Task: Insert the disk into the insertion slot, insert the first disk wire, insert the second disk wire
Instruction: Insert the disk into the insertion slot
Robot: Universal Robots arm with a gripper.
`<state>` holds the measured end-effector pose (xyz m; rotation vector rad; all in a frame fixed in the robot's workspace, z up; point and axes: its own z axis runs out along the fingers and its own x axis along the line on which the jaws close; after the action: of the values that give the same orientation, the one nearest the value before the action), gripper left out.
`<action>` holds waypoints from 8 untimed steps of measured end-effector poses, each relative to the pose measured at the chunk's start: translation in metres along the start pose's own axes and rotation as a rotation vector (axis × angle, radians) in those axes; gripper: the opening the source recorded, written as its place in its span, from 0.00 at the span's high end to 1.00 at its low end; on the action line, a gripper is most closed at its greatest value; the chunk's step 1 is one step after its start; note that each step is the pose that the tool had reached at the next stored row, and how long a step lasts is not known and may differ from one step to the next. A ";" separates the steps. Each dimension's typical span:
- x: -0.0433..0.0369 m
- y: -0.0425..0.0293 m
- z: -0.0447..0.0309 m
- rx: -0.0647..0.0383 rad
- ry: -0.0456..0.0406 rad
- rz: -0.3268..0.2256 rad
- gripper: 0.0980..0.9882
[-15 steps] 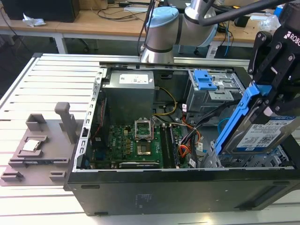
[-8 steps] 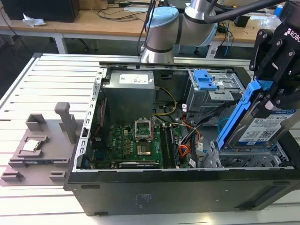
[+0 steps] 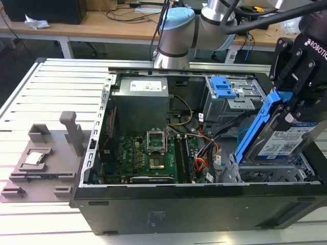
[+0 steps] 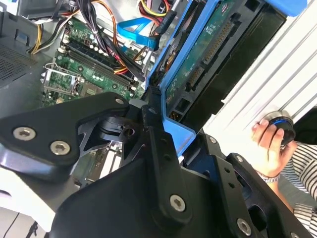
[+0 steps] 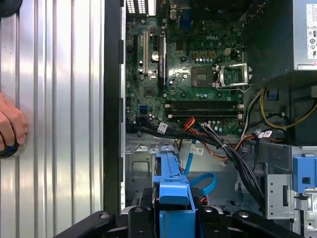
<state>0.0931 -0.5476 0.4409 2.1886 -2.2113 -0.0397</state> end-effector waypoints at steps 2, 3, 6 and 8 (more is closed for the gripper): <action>-0.0014 0.0000 0.0019 0.000 -0.0001 0.000 0.70; -0.0019 0.0000 0.0027 0.000 -0.0002 0.000 0.70; -0.0022 -0.0001 0.0060 0.000 -0.0001 0.000 0.70; -0.0022 -0.0002 0.0082 0.000 -0.0001 0.000 0.70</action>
<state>0.0931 -0.5454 0.4327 2.1884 -2.2115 -0.0399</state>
